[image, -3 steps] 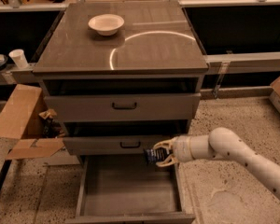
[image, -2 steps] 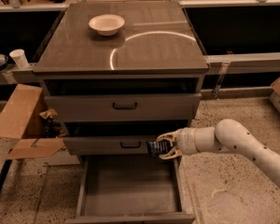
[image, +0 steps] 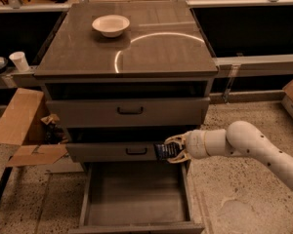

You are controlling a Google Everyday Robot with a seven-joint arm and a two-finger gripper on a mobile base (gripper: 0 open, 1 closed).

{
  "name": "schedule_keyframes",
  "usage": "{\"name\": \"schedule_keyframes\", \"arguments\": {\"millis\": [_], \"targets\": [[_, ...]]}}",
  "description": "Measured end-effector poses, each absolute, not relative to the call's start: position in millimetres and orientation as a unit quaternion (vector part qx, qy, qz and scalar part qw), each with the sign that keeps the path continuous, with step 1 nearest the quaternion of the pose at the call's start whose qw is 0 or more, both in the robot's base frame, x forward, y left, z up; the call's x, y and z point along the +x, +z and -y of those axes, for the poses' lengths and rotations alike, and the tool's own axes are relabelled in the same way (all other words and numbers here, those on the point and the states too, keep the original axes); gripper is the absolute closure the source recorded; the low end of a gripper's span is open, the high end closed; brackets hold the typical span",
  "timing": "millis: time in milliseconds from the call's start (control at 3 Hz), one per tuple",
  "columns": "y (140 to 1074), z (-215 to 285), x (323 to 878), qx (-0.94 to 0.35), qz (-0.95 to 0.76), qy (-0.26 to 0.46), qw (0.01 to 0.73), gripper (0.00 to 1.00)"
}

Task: Pick rxbar blueberry from bottom drawer and place on counter

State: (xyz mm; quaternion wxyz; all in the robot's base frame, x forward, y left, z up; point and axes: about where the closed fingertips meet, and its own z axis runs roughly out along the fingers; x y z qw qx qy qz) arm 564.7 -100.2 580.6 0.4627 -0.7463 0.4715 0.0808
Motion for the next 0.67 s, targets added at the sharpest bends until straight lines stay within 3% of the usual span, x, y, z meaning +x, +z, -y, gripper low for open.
{"name": "schedule_keyframes", "arguments": {"millis": [667], "targets": [[701.7, 113.1, 583.0, -0.735, -0.447, 0.027, 0.509, 1.0]]}}
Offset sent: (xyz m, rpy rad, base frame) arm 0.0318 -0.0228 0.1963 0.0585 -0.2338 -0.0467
